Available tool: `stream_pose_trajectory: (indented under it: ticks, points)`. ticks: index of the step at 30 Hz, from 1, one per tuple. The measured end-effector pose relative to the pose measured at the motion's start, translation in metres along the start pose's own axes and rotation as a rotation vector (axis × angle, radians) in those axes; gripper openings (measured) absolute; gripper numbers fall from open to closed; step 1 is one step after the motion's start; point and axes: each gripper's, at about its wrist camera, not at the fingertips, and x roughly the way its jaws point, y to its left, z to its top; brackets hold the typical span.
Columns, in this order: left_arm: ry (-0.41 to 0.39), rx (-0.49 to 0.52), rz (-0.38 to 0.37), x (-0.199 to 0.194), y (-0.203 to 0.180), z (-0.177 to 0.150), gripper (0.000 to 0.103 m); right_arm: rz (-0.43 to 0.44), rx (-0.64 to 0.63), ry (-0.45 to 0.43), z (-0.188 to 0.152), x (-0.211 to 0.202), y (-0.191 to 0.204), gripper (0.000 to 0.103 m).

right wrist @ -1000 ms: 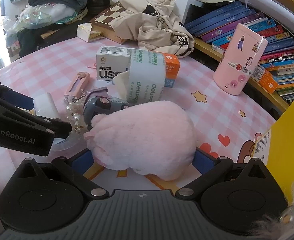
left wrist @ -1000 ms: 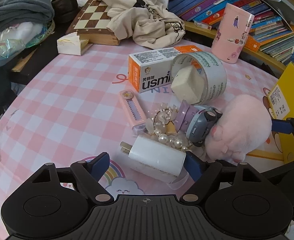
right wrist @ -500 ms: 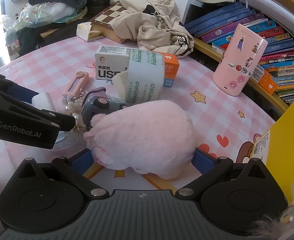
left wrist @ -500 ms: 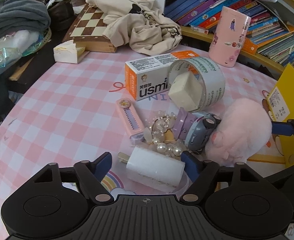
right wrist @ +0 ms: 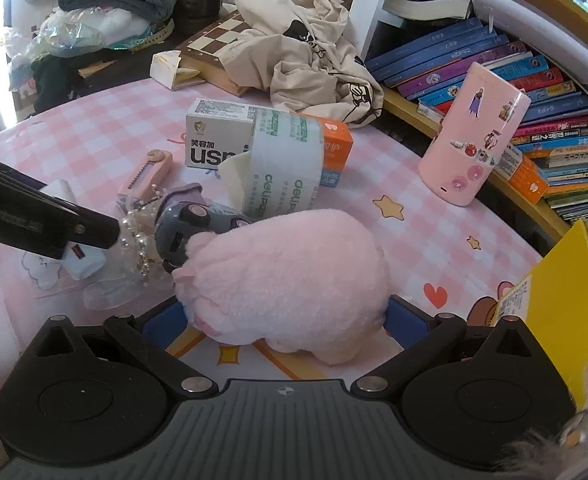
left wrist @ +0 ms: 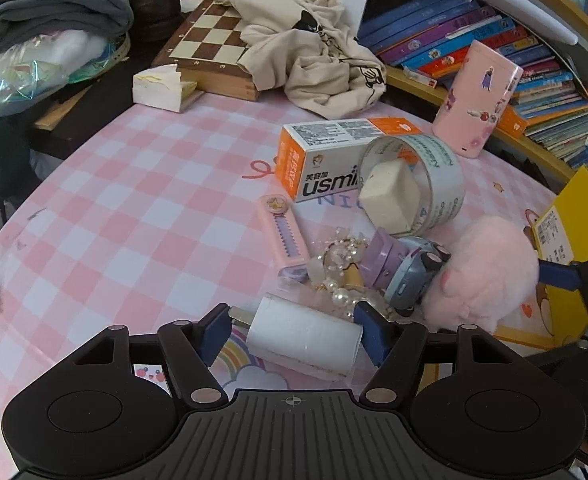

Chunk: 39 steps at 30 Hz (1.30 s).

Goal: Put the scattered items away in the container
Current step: 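Close the left gripper on the white charger while the right gripper closes on the pink pig, then lift the pink pig with the right gripper while the left gripper lifts the charger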

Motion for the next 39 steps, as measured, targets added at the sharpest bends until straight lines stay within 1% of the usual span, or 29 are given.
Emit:
stream_pose_trajectory:
  ticks: [3,7,9,11,12,19,24,31,37,38,39]
  points:
    - [-0.001,0.005,-0.005,-0.002,-0.002,0.0,0.067,-0.001,0.007,0.006,0.001,0.007,-0.002,0.103]
    - [-0.006,0.002,-0.002,-0.004,-0.001,0.0,0.067,0.022,0.06,-0.003,0.005,0.01,-0.01,0.103]
    - [-0.011,0.0,0.001,-0.006,-0.001,0.0,0.067,0.038,0.083,-0.009,0.005,0.008,-0.014,0.099]
    - [-0.018,-0.001,0.002,-0.008,0.0,0.001,0.067,0.034,0.091,-0.015,0.004,0.005,-0.016,0.09]
    - [-0.021,0.0,0.001,-0.009,-0.001,0.001,0.067,0.029,0.093,-0.016,0.004,0.003,-0.017,0.089]
    - [-0.05,0.009,-0.018,-0.024,-0.002,-0.001,0.067,0.013,0.145,-0.041,0.004,-0.022,-0.02,0.087]
    - [-0.072,0.015,-0.036,-0.035,-0.004,-0.005,0.067,0.016,0.173,-0.04,-0.001,-0.042,-0.015,0.087]
    - [-0.101,0.017,-0.07,-0.057,-0.004,-0.017,0.067,0.006,0.177,-0.051,-0.014,-0.072,0.002,0.086]
    - [-0.122,0.036,-0.095,-0.076,-0.004,-0.029,0.067,-0.011,0.179,-0.065,-0.025,-0.094,0.015,0.083]
    - [-0.125,0.04,-0.098,-0.079,-0.004,-0.031,0.067,-0.014,0.182,-0.067,-0.028,-0.097,0.018,0.08]
    - [-0.127,0.044,-0.101,-0.082,-0.004,-0.033,0.067,-0.017,0.185,-0.07,-0.029,-0.1,0.02,0.068]
